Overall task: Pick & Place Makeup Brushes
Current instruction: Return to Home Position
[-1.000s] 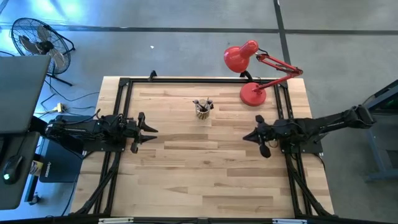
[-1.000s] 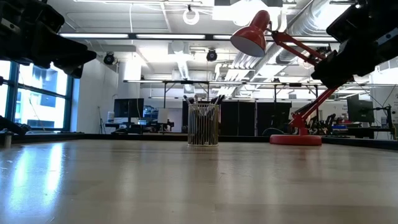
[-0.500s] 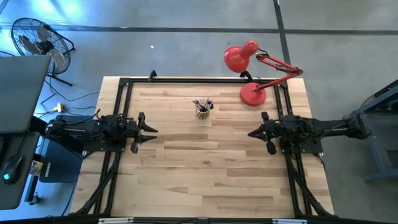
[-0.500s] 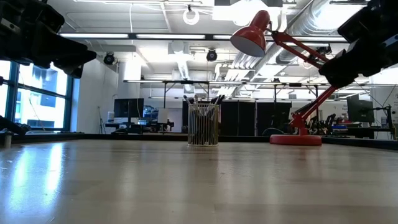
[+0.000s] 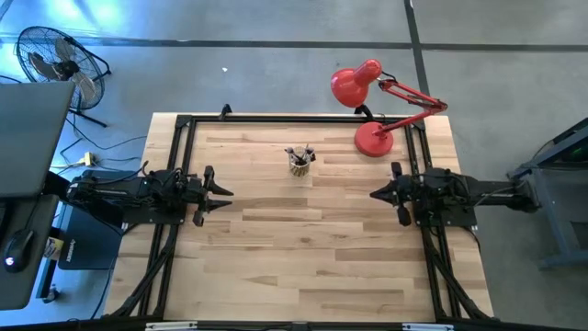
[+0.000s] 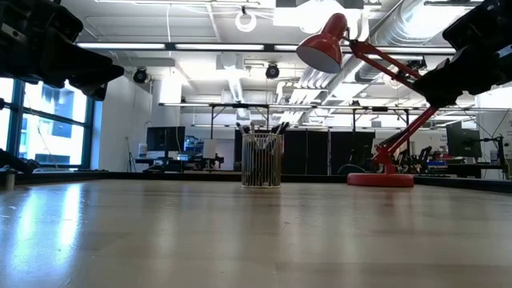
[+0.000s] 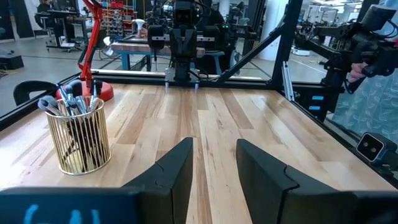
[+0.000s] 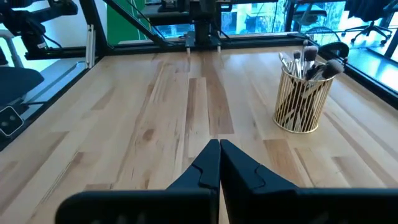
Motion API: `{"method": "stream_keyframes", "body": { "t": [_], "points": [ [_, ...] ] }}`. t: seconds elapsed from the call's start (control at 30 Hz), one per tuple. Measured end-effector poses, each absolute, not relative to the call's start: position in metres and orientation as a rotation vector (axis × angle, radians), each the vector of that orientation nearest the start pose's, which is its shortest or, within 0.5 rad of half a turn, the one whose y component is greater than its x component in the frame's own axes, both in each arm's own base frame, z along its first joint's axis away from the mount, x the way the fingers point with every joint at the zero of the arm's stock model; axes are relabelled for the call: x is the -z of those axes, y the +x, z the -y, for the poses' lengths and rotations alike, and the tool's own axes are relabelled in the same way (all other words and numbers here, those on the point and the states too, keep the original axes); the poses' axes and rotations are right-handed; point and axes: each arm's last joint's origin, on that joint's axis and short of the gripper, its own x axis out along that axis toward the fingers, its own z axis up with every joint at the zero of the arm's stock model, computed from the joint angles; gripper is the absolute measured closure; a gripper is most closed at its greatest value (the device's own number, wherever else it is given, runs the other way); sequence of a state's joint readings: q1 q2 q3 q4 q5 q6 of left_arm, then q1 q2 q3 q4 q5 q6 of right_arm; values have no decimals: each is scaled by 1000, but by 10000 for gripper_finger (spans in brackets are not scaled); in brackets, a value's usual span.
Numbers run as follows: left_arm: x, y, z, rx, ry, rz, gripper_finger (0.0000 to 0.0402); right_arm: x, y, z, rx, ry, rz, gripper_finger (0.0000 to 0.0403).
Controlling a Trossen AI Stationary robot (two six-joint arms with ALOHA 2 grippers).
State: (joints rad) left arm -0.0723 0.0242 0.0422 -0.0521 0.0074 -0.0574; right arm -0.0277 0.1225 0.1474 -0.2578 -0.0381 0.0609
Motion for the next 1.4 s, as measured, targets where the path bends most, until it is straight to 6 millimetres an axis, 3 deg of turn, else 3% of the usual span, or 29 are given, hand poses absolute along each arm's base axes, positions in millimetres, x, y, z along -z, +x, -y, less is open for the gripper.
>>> {"method": "stream_keyframes", "body": {
  "t": [0.4, 0.63, 0.87, 1.4],
  "points": [
    [-171, 96, 7, 79, -56, -36, 280, -177, 93, 3, 39, 45, -251, 403],
    [-171, 96, 7, 79, -57, -37, 280, -187, 85, 5, 124, 12, -130, 403],
    [-171, 96, 7, 80, -57, -35, 280, -185, 85, 4, 98, 14, -147, 403],
    [-171, 96, 7, 80, -57, -33, 280, -179, 84, 8, 253, 78, -199, 402]
  ]
}}
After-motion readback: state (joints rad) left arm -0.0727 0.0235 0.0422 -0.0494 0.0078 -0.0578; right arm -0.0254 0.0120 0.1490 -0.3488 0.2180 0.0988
